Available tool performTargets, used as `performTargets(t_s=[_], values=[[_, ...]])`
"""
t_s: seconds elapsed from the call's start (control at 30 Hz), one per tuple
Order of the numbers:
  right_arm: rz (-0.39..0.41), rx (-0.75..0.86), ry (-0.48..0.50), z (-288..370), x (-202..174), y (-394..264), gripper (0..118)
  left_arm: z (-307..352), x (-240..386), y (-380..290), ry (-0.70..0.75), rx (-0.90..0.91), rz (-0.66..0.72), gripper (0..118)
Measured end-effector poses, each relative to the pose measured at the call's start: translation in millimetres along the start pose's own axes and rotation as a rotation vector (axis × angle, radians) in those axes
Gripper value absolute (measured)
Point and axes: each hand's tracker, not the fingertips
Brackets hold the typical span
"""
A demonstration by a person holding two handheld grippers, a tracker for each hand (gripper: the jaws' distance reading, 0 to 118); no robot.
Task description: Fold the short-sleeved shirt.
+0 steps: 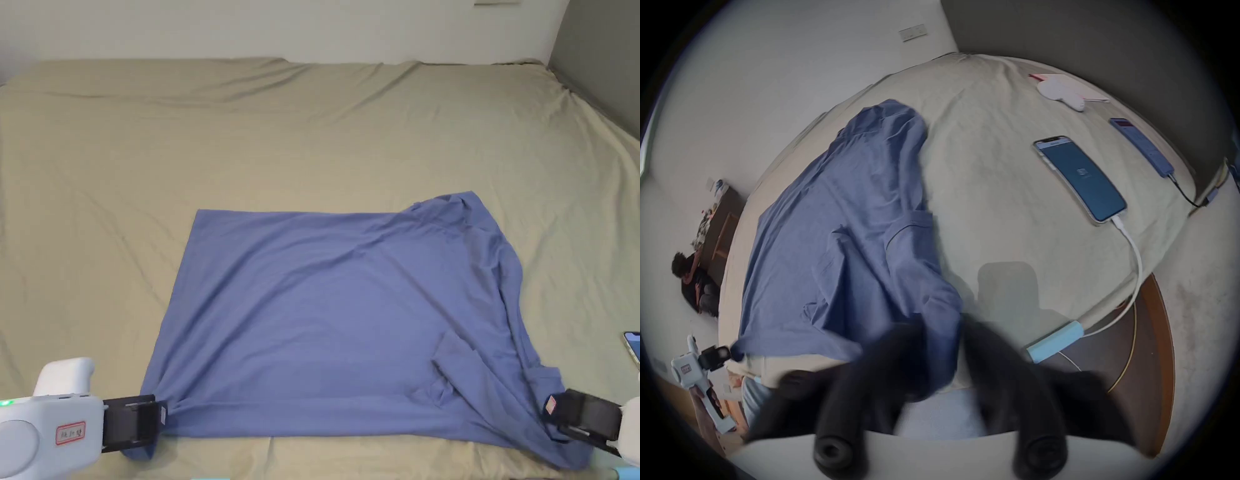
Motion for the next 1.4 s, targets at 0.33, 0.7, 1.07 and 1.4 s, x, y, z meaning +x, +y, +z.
performTargets(t_s=[0.33, 0.7, 1.07, 1.4], values=[[0.013, 0.138, -0.062, 47, -4, -27, 10, 45, -5, -7, 0.136, 0.053, 0.013, 11], [0.079, 0.145, -0.122, 45, -10, -28, 10, -2, -1, -9, 0.079, -0.062, 0.025, 103], [0.162, 0.097, -0.125, 31, -2, -29, 10, -29, 7, -11, 0.011, -0.065, 0.111, 4], [0.252, 0.058, -0.081, 5, -6, -23, 118, -11, 20, 0, 0.047, -0.105, 0.012, 4]])
